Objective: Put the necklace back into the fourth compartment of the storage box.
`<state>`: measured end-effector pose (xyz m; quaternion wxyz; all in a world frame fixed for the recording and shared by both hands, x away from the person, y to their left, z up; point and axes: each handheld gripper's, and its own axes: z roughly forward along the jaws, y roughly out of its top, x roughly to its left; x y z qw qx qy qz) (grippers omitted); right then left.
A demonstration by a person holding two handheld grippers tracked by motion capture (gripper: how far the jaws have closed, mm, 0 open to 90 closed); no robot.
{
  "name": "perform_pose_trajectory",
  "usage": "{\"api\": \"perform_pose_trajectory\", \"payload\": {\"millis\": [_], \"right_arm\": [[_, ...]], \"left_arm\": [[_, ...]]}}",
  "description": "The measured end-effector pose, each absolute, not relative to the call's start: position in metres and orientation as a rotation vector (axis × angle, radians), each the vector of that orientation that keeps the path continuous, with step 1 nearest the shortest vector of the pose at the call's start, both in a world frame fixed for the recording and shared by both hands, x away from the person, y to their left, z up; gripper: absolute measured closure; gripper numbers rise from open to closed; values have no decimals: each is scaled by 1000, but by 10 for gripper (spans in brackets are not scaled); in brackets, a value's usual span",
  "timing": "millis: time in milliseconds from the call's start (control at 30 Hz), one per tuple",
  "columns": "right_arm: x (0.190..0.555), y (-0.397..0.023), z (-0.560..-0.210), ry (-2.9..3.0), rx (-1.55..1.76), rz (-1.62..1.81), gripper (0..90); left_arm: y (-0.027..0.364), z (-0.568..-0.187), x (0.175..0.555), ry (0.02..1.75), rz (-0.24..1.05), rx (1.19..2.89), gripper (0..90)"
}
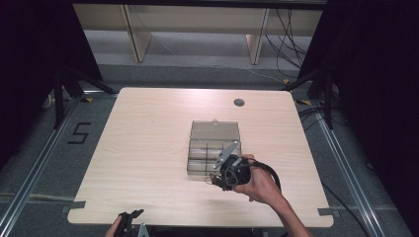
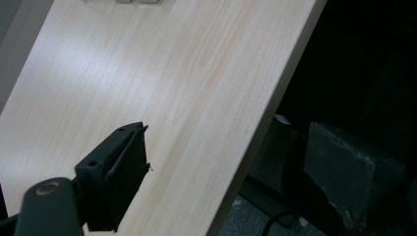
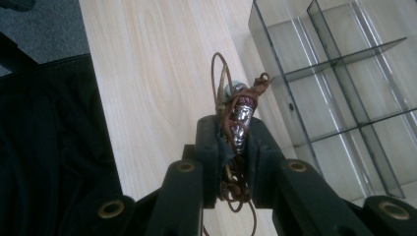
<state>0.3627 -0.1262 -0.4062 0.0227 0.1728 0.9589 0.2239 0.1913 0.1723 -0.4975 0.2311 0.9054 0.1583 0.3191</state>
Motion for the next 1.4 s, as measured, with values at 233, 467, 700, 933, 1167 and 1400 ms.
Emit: {"api": "perform_pose_trajectory", "payload": {"millis": [233, 467, 700, 933, 1167, 1400], "right_arm": [[373, -117, -395, 2972, 511, 689, 790], [386, -107, -388, 2966, 495, 666, 790], [400, -94, -384, 2952, 520, 642, 790], [417, -82, -387, 2946, 551, 622, 790], [430, -76, -393, 2955, 594, 613, 790], [440, -67, -405, 2970, 616, 610, 789]], "left_arm": [[172, -498, 191, 436, 870, 2482, 158], [173, -497, 191, 452, 898, 2451, 158], [172, -497, 190, 442, 905, 2461, 158], [173, -499, 191, 450, 884, 2461, 158], [173, -497, 191, 438, 884, 2489, 158], [174, -497, 191, 438, 916, 2470, 158]]}}
